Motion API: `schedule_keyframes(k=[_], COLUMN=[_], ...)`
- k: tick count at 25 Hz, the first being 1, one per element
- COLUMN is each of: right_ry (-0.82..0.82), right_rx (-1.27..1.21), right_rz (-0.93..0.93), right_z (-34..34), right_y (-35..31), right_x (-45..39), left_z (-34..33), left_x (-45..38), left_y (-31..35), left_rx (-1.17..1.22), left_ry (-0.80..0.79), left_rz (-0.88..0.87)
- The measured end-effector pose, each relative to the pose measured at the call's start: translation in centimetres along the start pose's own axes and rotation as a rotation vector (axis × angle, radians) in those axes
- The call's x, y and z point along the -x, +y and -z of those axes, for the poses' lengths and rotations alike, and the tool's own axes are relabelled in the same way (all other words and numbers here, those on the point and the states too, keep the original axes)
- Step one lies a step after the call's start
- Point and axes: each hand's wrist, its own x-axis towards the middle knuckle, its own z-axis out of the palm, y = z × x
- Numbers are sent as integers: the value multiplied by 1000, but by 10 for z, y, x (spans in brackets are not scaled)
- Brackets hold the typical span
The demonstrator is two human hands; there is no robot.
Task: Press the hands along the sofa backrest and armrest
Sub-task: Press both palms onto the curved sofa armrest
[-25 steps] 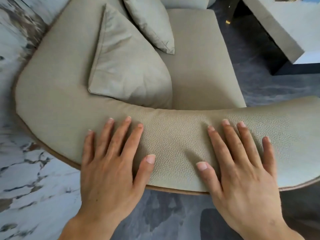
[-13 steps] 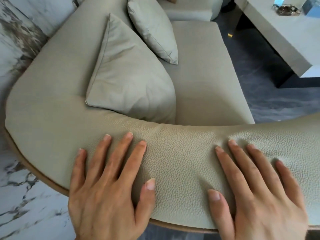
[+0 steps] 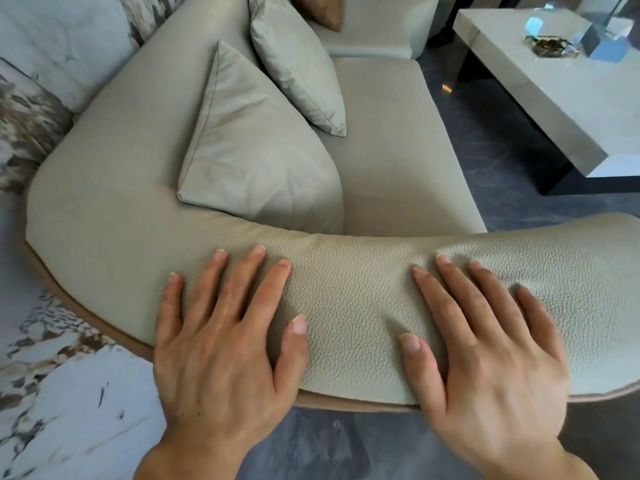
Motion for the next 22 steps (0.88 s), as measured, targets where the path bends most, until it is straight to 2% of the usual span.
schedule_keyframes(k=[10,16,19,22], right_ry=[5,54,18,-120], right_rx=[-8,3,-1,25], right_rz=[-34,-18,-52,-77], right_z=[-40,-56,-53,-44], right_y=[9,11,8,2], right_x=[-60,-75,-77,-82], left_z=[-35,-51,-49,-40], left_x=[-64,-82,-83,-87], left_y=[-9,-18,-20,-17], left_rx=[7,-5,-7,-29], left_ry=[26,99,67,-81], left_rz=[25,-13,-2,17])
